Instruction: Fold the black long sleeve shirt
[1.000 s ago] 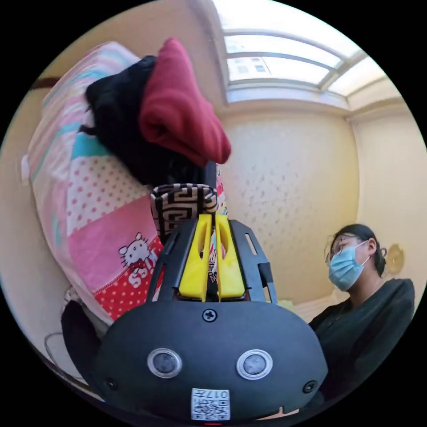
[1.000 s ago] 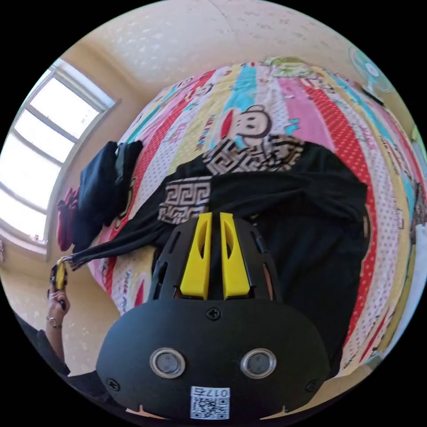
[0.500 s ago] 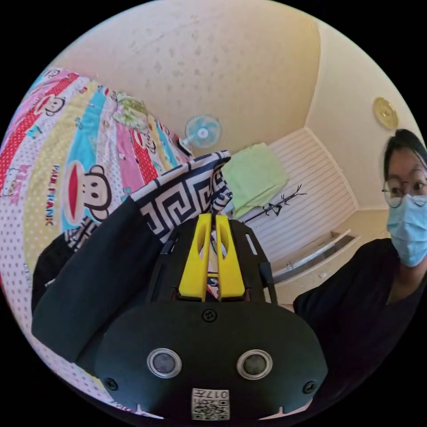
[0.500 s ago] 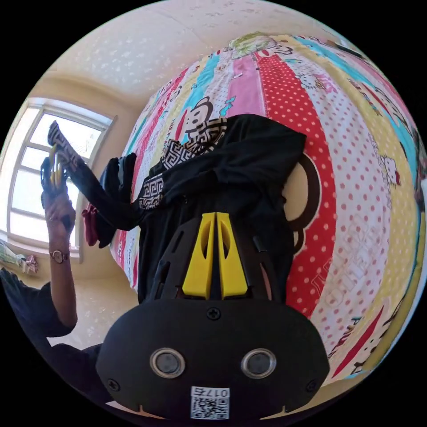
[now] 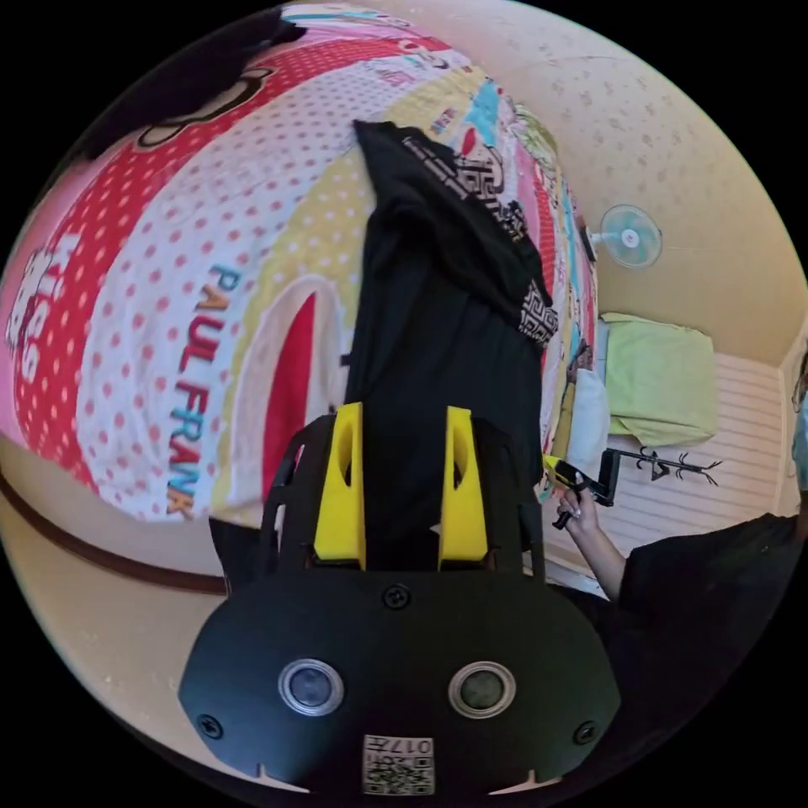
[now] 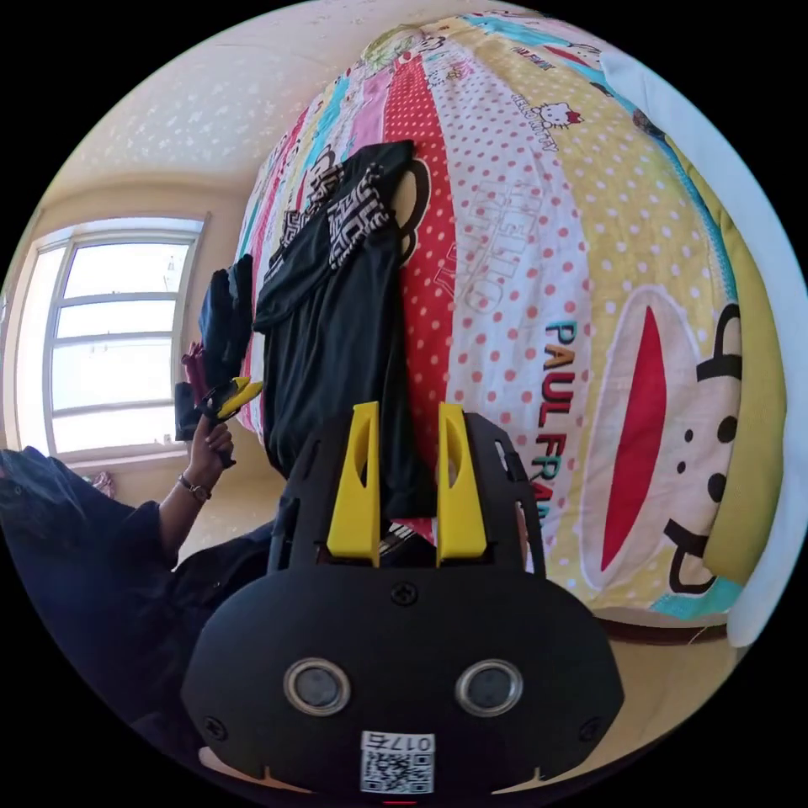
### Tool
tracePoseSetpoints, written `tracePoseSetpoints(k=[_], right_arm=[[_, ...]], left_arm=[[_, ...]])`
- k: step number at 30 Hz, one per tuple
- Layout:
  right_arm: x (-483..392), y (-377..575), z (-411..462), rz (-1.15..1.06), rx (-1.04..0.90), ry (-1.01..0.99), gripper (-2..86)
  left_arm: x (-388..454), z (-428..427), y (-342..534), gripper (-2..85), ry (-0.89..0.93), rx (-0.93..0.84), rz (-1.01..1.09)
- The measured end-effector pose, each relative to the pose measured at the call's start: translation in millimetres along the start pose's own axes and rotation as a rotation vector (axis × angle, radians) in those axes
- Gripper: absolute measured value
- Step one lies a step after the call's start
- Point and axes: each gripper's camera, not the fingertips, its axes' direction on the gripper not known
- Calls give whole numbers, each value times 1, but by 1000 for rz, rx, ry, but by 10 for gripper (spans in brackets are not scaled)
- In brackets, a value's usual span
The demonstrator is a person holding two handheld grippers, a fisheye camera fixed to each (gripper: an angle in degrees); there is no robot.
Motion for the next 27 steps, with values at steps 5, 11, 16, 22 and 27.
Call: tracePoseSetpoints(k=[5, 11, 16, 22, 27], right_arm=[[14, 12, 3, -39, -130, -52, 109], [37, -9, -1, -49, -174, -63, 67], [45, -10, -31, -158, -315, -298, 34], [54, 32, -109, -75, -316, -541, 27], [74, 30, -142, -32, -100, -750, 25]], left_arm=[[-57, -16, 67, 148, -58, -101, -4], [-101, 35, 55, 91, 51, -317, 73], [-122, -5, 72, 28, 364, -275, 46], [-139, -89, 154, 20, 731, -303, -5], [-165, -133, 141, 22, 932, -112, -20]])
